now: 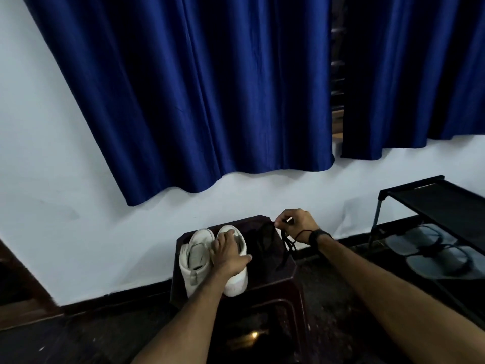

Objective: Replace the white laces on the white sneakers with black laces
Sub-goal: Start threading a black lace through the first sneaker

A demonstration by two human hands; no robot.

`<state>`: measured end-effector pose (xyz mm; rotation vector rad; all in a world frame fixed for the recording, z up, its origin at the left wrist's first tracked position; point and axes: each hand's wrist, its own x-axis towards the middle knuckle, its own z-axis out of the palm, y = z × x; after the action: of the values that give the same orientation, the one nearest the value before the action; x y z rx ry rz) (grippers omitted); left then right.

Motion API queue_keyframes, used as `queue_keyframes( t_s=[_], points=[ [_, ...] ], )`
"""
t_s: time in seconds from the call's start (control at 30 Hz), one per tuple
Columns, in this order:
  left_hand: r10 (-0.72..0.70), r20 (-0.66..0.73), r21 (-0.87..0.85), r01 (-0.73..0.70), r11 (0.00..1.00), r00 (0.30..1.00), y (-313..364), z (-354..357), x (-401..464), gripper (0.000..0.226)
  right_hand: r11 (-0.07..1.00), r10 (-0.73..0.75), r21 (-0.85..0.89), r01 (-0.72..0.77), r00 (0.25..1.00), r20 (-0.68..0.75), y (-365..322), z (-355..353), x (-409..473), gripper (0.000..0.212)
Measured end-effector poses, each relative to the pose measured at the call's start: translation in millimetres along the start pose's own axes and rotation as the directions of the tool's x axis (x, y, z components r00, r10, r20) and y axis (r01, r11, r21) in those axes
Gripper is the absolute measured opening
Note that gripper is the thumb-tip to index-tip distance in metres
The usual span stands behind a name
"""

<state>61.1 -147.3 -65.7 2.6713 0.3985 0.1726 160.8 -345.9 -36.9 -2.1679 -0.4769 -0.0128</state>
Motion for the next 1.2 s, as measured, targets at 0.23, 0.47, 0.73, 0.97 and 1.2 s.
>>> queue_keyframes(
  t_s=[0.23,0.47,0.73,0.97,1.2],
  points=[
    [0.126,0.173,-0.799,0.064,0.598,0.977,52.0,-39.3,5.7,0.028,0.915,-0.103,0.400,0.063,0.991,0.081,-66.4,-34.2,1.8,0.006],
    [0.104,0.073,-0.870,0.012,0.493,0.992,45.2,-101.7,3.8,0.024,0.907,-0.068,0.419,0.047,0.997,0.036,-93.1,-45.7,4.5,0.005],
    [0.063,-0.017,-0.814,-0.050,0.579,0.998,33.0,-147.4,3.1,0.024,0.969,-0.062,0.242,0.054,0.998,0.023,-107.9,-39.3,4.5,0.007],
    [0.060,-0.081,-0.725,-0.100,0.682,0.995,38.9,-151.5,7.7,0.023,0.999,-0.034,0.020,0.037,0.993,-0.112,-99.2,-27.2,8.2,0.020],
    [0.036,-0.208,-0.566,-0.151,0.810,0.977,33.9,-143.4,24.0,0.022,0.988,0.023,0.157,0.002,0.988,-0.156,-94.0,-25.4,19.0,0.018]
  ],
)
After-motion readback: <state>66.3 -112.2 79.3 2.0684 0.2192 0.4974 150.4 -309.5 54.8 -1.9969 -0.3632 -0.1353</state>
